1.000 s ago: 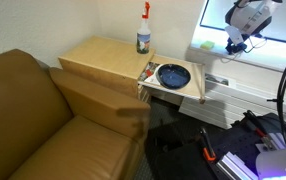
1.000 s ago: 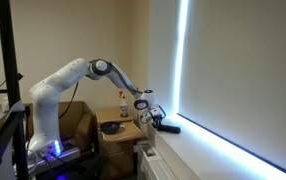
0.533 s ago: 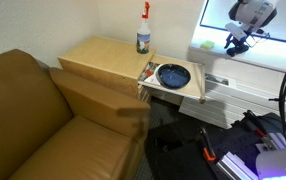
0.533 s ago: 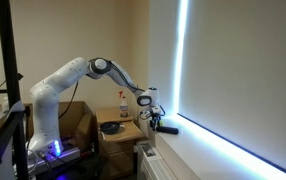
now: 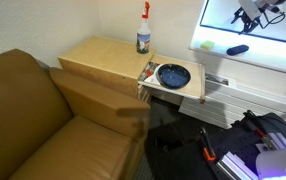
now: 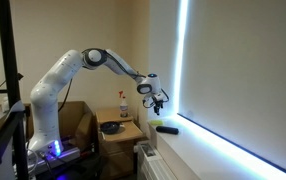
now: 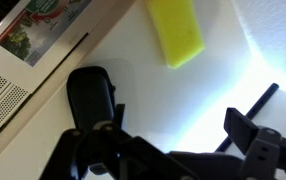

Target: Remove the bowl from the window sill, put it in the top drawer, use the yellow sponge to wipe the window sill, and then remove the black sponge from the bowl and put it on the window sill

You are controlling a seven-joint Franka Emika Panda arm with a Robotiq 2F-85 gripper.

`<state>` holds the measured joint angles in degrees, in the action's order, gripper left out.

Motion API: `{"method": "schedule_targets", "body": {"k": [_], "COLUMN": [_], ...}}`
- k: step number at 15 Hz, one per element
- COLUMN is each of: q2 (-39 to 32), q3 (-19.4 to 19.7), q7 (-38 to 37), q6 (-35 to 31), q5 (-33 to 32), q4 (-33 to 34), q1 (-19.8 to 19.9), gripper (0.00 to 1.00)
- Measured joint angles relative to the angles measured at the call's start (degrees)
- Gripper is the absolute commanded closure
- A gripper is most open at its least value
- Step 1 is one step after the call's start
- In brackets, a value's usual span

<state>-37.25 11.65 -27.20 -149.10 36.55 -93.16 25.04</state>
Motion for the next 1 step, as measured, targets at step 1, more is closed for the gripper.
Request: {"method": "schedule_targets", "body": {"k": [1], "q2": [1.7], "q3": [-0.2], "q7": [0.8], "q6": [0.9], "q5": [0.2], "q4": [-0.6], "q1": [0.7], "gripper": [0.00]}}
